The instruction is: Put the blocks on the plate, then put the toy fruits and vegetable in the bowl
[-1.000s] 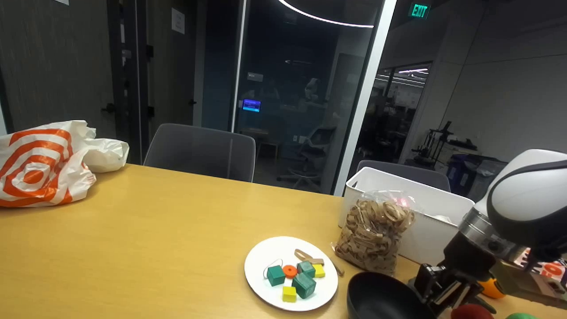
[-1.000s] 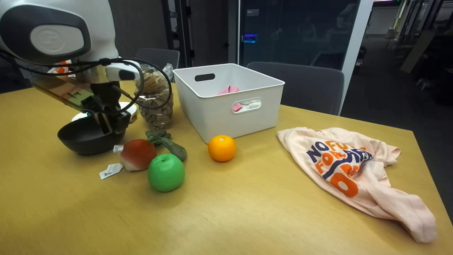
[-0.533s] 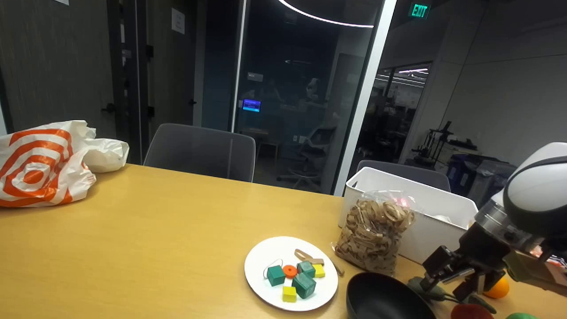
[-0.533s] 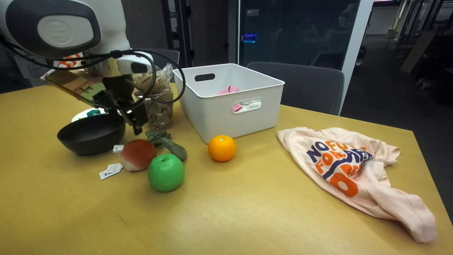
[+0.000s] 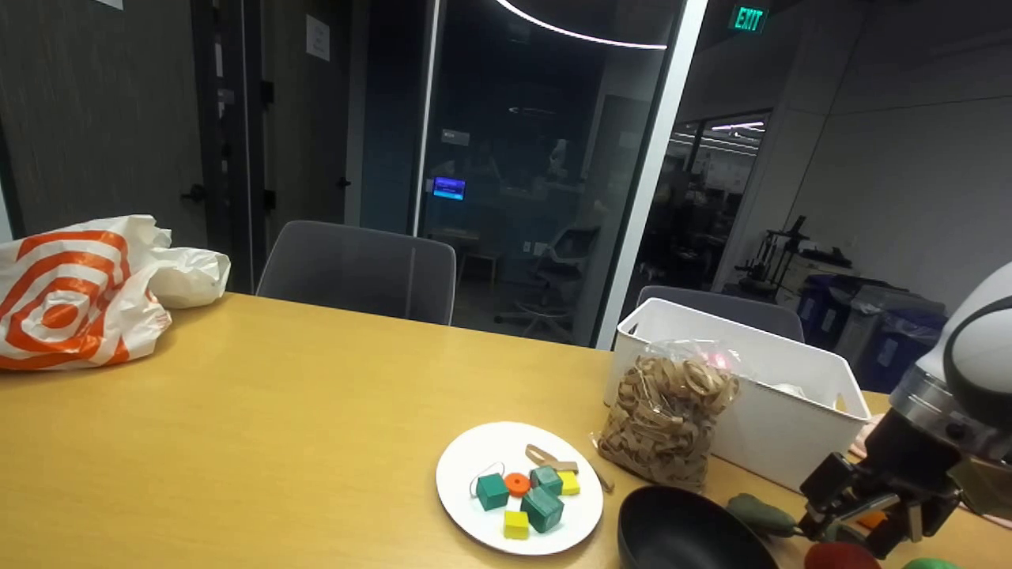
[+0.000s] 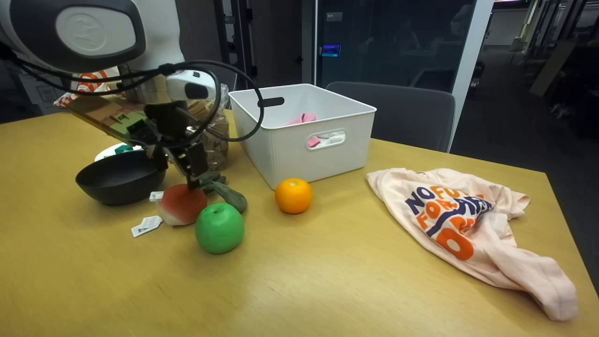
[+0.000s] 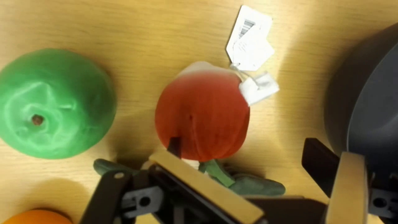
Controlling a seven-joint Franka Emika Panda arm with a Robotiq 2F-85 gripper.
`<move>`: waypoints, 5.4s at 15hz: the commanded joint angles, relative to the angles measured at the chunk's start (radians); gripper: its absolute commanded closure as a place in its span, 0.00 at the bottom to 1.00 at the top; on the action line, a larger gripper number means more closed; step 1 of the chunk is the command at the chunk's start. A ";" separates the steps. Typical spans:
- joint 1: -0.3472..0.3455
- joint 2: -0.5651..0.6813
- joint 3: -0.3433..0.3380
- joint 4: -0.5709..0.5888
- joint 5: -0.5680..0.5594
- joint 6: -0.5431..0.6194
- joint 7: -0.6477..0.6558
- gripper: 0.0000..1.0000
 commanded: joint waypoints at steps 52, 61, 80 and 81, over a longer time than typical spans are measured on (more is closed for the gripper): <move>0.393 -0.075 -0.048 0.035 0.444 -0.062 -0.753 0.78; 0.350 -0.078 -0.021 0.026 0.636 -0.014 -0.935 0.05; -0.160 0.003 0.025 0.017 -0.229 0.255 0.050 0.00; -0.225 0.020 0.069 0.023 -0.305 0.262 0.128 0.00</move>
